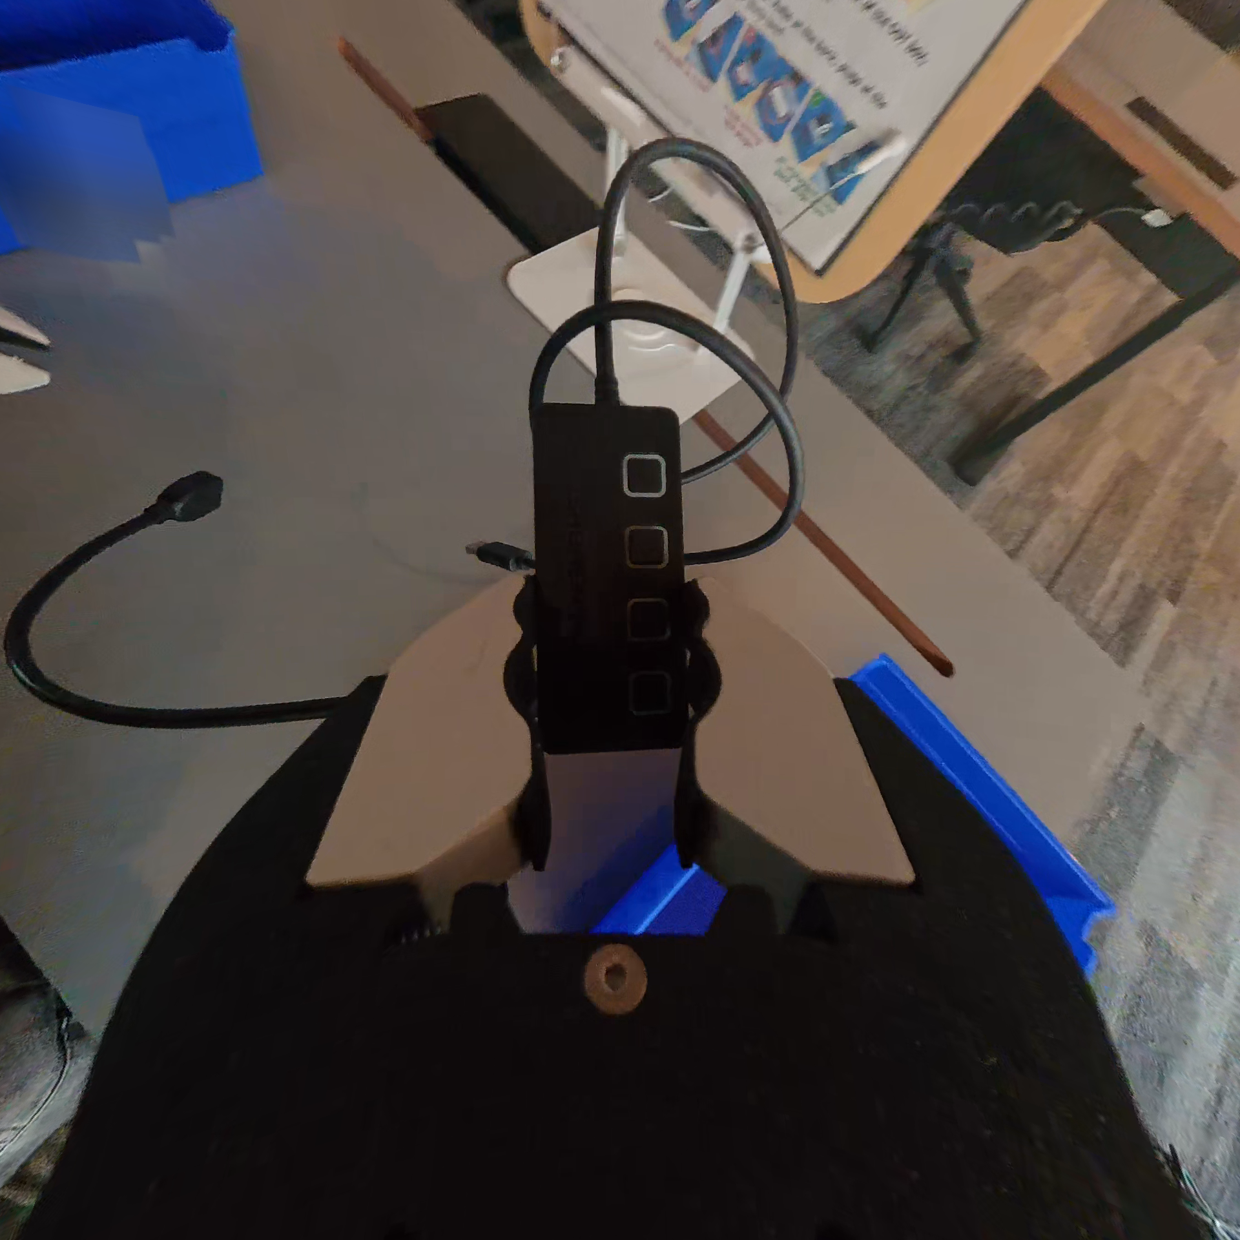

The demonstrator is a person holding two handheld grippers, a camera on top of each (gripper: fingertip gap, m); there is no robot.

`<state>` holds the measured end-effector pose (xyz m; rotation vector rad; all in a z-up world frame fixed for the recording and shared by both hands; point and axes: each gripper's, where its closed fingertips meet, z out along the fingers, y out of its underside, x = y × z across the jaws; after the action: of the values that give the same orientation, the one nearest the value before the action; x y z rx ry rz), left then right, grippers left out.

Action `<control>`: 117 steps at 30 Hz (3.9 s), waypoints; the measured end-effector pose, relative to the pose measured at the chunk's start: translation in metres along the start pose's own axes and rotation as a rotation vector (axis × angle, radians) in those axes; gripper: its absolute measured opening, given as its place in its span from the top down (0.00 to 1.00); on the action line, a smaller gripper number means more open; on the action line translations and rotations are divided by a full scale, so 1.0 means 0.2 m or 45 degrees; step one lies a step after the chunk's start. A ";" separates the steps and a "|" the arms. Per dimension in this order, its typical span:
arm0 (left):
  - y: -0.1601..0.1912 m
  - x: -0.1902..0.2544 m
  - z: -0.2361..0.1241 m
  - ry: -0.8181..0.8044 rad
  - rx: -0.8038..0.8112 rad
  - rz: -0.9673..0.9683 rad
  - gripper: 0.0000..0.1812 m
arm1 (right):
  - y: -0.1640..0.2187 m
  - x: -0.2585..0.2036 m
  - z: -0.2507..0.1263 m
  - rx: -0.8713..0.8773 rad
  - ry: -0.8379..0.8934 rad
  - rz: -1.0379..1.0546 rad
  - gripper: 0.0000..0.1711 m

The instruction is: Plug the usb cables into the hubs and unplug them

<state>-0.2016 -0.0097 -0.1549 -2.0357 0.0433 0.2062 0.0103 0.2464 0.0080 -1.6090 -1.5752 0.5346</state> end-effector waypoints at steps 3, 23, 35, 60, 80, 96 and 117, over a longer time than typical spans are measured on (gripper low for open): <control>0.00 -0.01 0.00 0.001 0.002 -0.005 0.92 | -0.01 0.11 -0.09 0.035 0.061 0.049 0.76; 0.02 0.01 0.01 0.009 -0.016 0.009 0.93 | 0.43 0.66 -0.55 0.087 0.397 0.471 0.76; 0.02 0.01 0.02 0.008 -0.029 0.016 0.93 | 0.91 0.78 -0.46 -0.072 0.455 0.700 0.76; 0.05 0.00 0.01 0.009 -0.044 0.015 0.93 | 1.43 0.67 -0.09 -0.532 0.487 0.681 0.76; 0.07 0.02 0.03 0.026 -0.063 0.022 0.93 | 1.75 0.52 0.00 -0.935 0.423 0.640 0.75; 0.10 0.03 0.03 0.036 -0.104 0.029 0.88 | 1.53 0.58 -0.16 -0.782 0.527 0.609 0.51; 0.09 0.00 0.00 0.029 -0.093 0.014 0.81 | 0.44 0.12 -0.24 0.035 0.415 0.248 0.57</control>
<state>-0.2030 -0.0173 -0.1712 -2.1115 0.0625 0.1938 0.1066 0.2667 -0.0264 -1.7395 -1.1745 0.3708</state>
